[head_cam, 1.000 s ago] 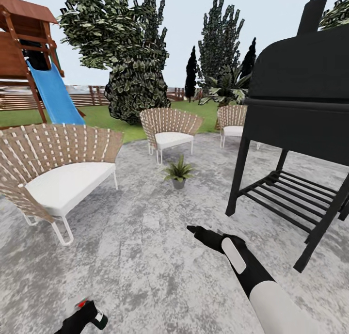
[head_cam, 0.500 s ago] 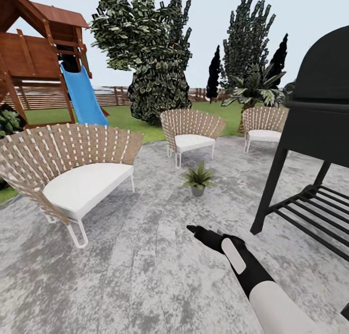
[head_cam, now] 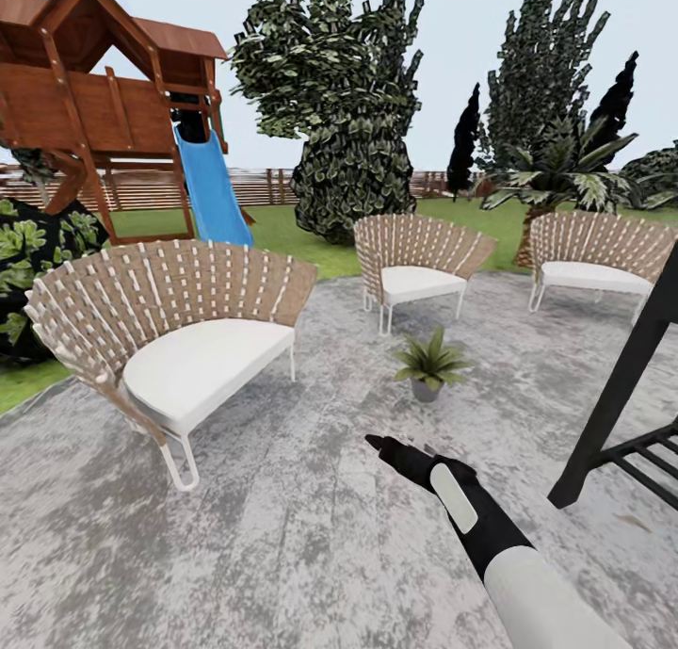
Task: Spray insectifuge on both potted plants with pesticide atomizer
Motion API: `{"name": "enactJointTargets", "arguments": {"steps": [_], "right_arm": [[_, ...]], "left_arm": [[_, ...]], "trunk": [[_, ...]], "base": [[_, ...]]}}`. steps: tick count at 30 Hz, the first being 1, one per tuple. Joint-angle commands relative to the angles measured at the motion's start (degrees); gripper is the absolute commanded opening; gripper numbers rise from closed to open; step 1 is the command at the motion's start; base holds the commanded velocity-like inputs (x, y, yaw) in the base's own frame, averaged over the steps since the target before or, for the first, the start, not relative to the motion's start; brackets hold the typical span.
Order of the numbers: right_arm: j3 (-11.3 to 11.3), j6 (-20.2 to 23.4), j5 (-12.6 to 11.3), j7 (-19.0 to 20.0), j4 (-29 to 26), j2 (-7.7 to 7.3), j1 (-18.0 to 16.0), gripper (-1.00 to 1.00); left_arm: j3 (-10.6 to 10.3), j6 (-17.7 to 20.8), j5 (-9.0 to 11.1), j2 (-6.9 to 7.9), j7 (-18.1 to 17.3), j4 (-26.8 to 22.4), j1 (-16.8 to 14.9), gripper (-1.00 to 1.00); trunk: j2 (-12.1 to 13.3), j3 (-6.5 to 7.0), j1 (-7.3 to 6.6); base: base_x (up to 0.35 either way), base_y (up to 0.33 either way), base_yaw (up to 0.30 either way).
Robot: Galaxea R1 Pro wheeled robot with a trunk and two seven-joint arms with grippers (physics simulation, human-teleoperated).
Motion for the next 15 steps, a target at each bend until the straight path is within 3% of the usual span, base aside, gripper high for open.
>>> {"name": "enactJointTargets", "arguments": {"steps": [1, 7, 10, 15], "right_arm": [[0.0, 0.0, 0.0, 0.0, 0.0, 0.0, 0.0, 1.0], [0.0, 0.0, -0.1, 0.0, 0.0, 0.0, 0.0, 1.0], [-0.3, -0.1, -0.8, -0.1, 2.7, 0.0, 0.0, 1.0], [-0.3, -2.2, -8.8, -0.7, 10.4, -0.08, -0.1, 1.0]], "left_arm": [[0.0, 0.0, 0.0, 0.0, -0.1, 0.0, 0.0, -1.0], [0.0, 0.0, 0.0, -0.02, 0.0, 0.1, 0.0, -1.0], [0.0, 0.0, 0.0, -0.08, 0.0, 0.6, 0.0, -1.0], [0.0, 0.0, 0.0, -0.09, 0.0, 0.7, 0.0, -1.0]], "trunk": [[0.0, 0.0, 0.0], [0.0, 0.0, 0.0], [0.0, 0.0, 0.0], [0.0, 0.0, 0.0]], "base": [[0.32, 0.143, 0.268], [0.32, 0.136, 0.268], [0.32, 0.118, 0.268], [0.32, 0.108, 0.269]]}}
